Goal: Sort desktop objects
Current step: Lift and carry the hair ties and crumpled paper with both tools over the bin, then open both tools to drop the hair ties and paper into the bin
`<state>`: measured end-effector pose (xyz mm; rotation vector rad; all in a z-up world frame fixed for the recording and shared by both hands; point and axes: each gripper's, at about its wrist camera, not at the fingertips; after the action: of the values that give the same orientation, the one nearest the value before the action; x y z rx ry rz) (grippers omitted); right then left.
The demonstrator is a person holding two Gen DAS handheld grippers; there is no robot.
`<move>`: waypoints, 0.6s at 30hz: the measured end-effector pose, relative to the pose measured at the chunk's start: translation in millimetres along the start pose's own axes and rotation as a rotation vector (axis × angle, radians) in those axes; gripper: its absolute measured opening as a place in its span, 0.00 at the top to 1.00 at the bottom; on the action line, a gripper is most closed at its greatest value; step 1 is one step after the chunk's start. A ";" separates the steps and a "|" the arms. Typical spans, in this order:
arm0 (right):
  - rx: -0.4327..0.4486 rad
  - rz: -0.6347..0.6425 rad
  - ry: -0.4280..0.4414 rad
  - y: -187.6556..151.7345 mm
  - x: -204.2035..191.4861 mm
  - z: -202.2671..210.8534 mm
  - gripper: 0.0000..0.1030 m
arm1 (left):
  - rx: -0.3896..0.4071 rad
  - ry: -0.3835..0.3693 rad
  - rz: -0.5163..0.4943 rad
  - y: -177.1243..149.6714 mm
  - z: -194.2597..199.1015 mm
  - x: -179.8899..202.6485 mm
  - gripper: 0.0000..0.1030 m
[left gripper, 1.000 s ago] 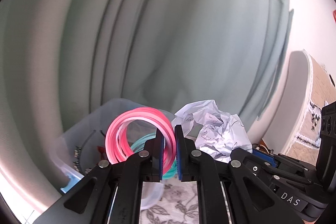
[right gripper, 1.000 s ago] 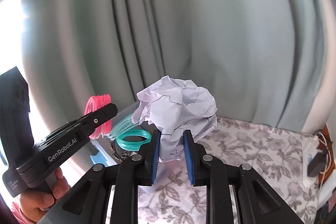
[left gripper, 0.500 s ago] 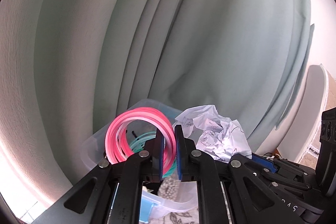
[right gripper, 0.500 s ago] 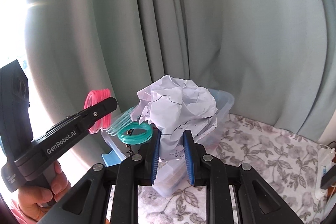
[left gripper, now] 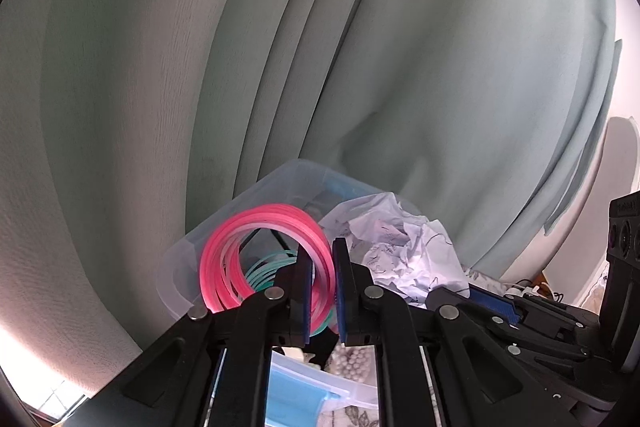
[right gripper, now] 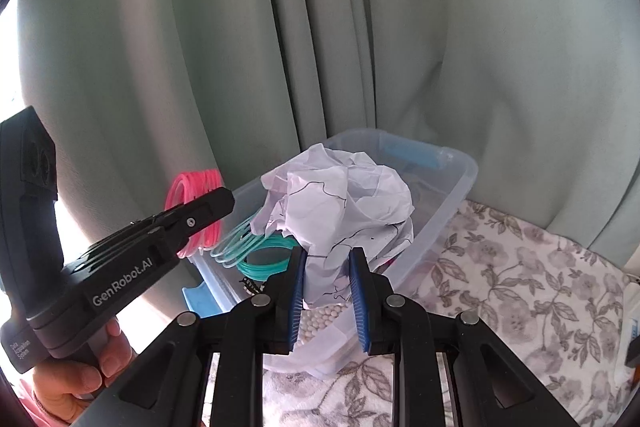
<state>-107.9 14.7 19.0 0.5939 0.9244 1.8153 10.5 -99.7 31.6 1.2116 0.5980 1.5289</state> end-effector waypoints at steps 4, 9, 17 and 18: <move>-0.022 0.008 0.006 0.2 -2.4 -14.6 0.77 | -0.022 0.008 0.010 14.9 -30.5 6.8 0.91; -0.049 0.012 0.004 -0.4 -1.1 -31.9 0.77 | -0.048 0.010 0.016 13.5 -49.3 -0.4 0.91; -0.084 0.023 -0.004 -2.6 -1.3 -54.5 0.77 | -0.093 0.005 0.017 10.9 -73.4 -2.7 0.91; -0.087 0.025 -0.006 -2.0 -2.2 -54.9 0.77 | -0.097 0.005 0.016 9.9 -77.8 -3.2 0.91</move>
<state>-146.3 -4.9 -15.1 0.5585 0.8333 1.8652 -64.5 -89.5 10.6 1.1415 0.5124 1.5575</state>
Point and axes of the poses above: each gripper's, at about its wrist camera, not at the fingertips, and z roughly against the way its jaws point, x to its right, y to its top, and after that the axes turned 12 degrees about -y, right-handed
